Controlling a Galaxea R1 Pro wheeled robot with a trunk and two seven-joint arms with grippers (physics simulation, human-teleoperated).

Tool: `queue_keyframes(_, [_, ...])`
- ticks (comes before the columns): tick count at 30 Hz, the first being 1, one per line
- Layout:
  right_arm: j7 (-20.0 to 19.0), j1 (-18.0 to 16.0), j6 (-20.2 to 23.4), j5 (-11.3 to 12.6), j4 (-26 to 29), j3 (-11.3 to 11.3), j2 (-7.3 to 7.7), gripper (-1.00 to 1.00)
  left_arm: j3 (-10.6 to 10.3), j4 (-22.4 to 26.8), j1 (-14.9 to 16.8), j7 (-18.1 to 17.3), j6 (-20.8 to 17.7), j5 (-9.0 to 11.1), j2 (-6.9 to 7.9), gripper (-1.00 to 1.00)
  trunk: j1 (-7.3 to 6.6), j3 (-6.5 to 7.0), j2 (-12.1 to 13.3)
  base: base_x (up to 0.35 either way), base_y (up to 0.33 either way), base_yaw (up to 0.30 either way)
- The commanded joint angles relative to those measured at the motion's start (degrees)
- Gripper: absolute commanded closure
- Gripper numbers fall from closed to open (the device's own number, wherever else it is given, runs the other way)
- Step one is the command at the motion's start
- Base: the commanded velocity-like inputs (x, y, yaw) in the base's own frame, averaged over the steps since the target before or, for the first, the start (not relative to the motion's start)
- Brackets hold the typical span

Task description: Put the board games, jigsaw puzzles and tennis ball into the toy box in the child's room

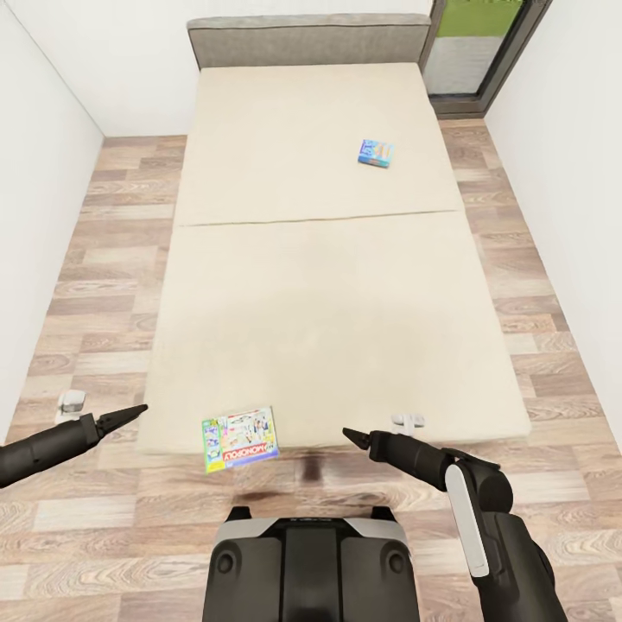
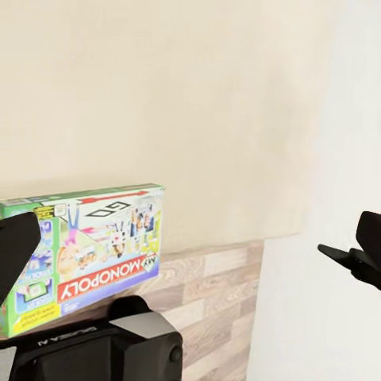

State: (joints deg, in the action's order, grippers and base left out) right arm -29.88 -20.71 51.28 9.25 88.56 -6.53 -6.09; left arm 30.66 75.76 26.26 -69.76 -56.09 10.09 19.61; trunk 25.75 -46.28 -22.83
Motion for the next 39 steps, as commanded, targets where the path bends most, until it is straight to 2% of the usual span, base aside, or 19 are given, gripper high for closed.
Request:
queue_keyframes(1, [-0.10, -0.03, 0.40, 0.22, 0.04, -0.15, -0.06, -1.00, 0.02, -0.06, 0.02, 0.24, -0.20, 0.12, 0.01, -1.00, 0.04, 0.04, -0.08, 0.000, 0.000, 0.000])
queue_keyframes(6, [-0.10, -0.03, 0.34, 0.18, 0.04, -0.15, -0.06, -1.00, -0.60, -0.66, 0.10, 3.10, 0.28, 0.11, -0.04, -1.00, 0.04, 0.50, -0.08, 0.000, 0.000, 0.000])
queue_keyframes(11, [-0.12, -0.03, 0.32, 0.14, 0.04, -0.15, -0.06, -1.00, -2.99, -1.82, 0.27, 7.81, 0.53, 0.16, -0.09, -1.00, 0.04, 0.97, -0.08, 0.000, 0.000, 0.000])
queue_keyframes(19, [0.01, -0.03, 0.24, -0.08, 0.02, -0.07, -0.13, -1.00, -5.55, -5.00, 0.51, 15.59, 4.35, 0.25, -0.43, -1.00, 0.04, 1.72, -0.08, 0.000, 0.000, 0.000])
queue_keyframes(24, [0.00, -0.03, 0.23, -0.10, 0.02, -0.09, -0.11, -1.00, -5.89, -8.01, 0.60, 19.30, 5.44, 0.26, -0.71, -1.00, 0.04, 2.19, -0.08, 0.000, 0.000, 0.000])
queue_keyframes(32, [0.42, -0.03, 0.16, -0.16, -0.28, 0.05, -0.14, -1.00, -6.04, -9.93, 0.70, 26.93, 9.02, 0.28, -2.76, -1.00, 0.04, 2.93, -0.08, 0.000, 0.000, 0.000])
queue_keyframes(35, [0.52, -0.03, 0.10, -0.18, -0.58, 0.09, -0.19, -1.00, -6.05, -10.03, 0.70, 29.14, 9.41, 0.28, -3.10, -1.00, 0.04, 3.21, -0.08, 0.000, 0.000, 0.000])
queue_keyframes(39, [0.58, -0.03, 0.07, -0.19, -0.97, 0.11, -0.20, -1.00, -6.05, -10.09, 0.72, 30.39, 9.63, 0.28, -3.54, -1.00, 0.04, 3.59, -0.08, 0.000, 0.000, 0.000])
